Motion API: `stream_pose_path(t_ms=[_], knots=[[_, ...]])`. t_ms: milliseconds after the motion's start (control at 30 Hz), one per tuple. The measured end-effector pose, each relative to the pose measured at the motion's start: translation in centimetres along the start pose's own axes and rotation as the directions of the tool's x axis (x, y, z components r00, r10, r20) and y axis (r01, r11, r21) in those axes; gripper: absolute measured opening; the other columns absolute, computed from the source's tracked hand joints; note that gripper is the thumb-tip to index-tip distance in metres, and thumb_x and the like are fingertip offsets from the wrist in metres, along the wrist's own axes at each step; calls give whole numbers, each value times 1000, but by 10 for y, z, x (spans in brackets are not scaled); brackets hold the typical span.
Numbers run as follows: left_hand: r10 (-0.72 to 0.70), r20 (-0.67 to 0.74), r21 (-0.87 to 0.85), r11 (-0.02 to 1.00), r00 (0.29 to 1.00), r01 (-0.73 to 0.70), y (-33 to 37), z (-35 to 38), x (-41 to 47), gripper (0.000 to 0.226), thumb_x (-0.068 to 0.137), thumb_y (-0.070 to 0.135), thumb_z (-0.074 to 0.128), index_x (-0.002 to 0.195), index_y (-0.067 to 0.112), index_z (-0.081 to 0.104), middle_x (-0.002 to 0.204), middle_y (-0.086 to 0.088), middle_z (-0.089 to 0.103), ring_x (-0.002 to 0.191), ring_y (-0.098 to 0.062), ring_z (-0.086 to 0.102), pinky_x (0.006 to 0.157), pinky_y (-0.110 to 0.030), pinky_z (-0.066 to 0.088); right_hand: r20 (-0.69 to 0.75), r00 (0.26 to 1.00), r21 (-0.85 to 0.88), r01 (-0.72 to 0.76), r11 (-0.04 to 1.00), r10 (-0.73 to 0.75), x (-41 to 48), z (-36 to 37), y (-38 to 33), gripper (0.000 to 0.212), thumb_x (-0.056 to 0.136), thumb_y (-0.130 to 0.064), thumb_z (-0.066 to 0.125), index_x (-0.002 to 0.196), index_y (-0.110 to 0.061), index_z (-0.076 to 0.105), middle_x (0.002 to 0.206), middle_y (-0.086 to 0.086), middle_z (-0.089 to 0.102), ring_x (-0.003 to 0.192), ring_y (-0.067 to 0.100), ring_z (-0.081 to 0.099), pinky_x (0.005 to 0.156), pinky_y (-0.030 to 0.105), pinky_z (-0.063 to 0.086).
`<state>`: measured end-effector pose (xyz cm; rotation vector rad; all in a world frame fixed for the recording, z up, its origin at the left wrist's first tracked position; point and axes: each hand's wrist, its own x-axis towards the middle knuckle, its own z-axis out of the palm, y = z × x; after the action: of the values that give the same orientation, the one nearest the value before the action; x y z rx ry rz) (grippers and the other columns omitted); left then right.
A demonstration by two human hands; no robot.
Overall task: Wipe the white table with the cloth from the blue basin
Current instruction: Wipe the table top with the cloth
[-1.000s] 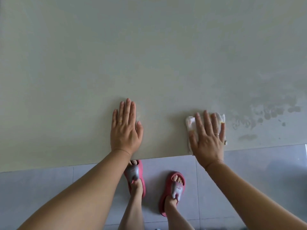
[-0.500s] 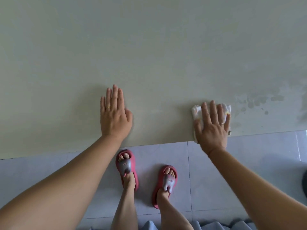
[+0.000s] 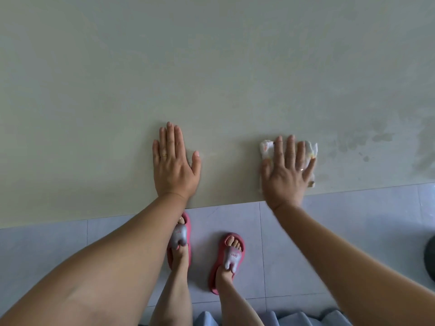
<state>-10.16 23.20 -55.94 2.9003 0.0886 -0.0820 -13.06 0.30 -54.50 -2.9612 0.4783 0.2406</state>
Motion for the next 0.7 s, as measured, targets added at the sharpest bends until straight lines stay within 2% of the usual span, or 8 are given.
stream_pose_path(t_ms=[100,233,300,400,467,567,633,700], knots=[[5,-4,11,1000,1000,-5,0,-1,0,70,91,40,31,149,1,23,158,-17,19,146,-31,16,119,-45,12,27,985,29,172,985,-173,-27,7,-53,63,90,-46,27,149,-23,23,158,6,19,146,30,9,116,52,-3],[17,0,13,1000,1000,-17,-1,0,0,70,92,39,34,149,1,23,157,-17,20,146,-31,16,119,-45,13,87,739,-71,674,735,-669,-8,2,-34,59,93,-48,36,147,-25,30,155,4,28,144,29,20,116,53,11],[20,-12,18,1000,1000,-20,-1,1,0,70,92,38,37,149,0,22,157,-17,21,146,-31,16,119,-45,14,70,770,-98,638,764,-634,17,-3,-17,58,93,-48,38,147,-27,31,155,4,28,144,27,20,117,51,10],[17,-18,25,1000,1000,-17,-2,2,0,70,92,37,37,149,1,22,157,-17,20,146,-31,15,119,-45,13,-8,977,-9,215,977,-215,32,-2,-31,61,92,-47,34,149,-28,24,158,3,18,147,25,9,117,49,-2],[16,-11,32,999,1000,-16,-2,1,1,70,92,38,35,149,0,21,157,-17,20,147,-30,15,119,-44,12,1,1000,30,11,1000,-11,21,4,-69,64,91,-47,27,150,-27,17,160,3,9,147,25,0,116,50,-9],[16,8,32,999,1000,-16,-1,-1,0,68,93,38,32,148,-1,23,157,-18,21,146,-30,16,118,-46,15,54,955,8,291,957,-291,-3,7,-106,62,92,-50,28,148,-25,26,157,4,19,146,29,12,116,53,-2],[20,17,29,999,1000,-20,-2,-2,0,68,93,38,31,147,-2,25,156,-18,22,146,-31,17,118,-47,16,83,814,-30,579,815,-576,6,1,-94,58,93,-50,35,145,-24,36,153,4,31,143,30,24,116,54,13],[18,25,30,999,1000,-18,-3,-1,1,69,92,38,32,148,-1,25,156,-18,22,146,-31,17,118,-46,14,105,735,-83,678,731,-670,36,-6,-66,56,93,-49,36,144,-24,38,152,6,34,142,29,26,115,55,15]])
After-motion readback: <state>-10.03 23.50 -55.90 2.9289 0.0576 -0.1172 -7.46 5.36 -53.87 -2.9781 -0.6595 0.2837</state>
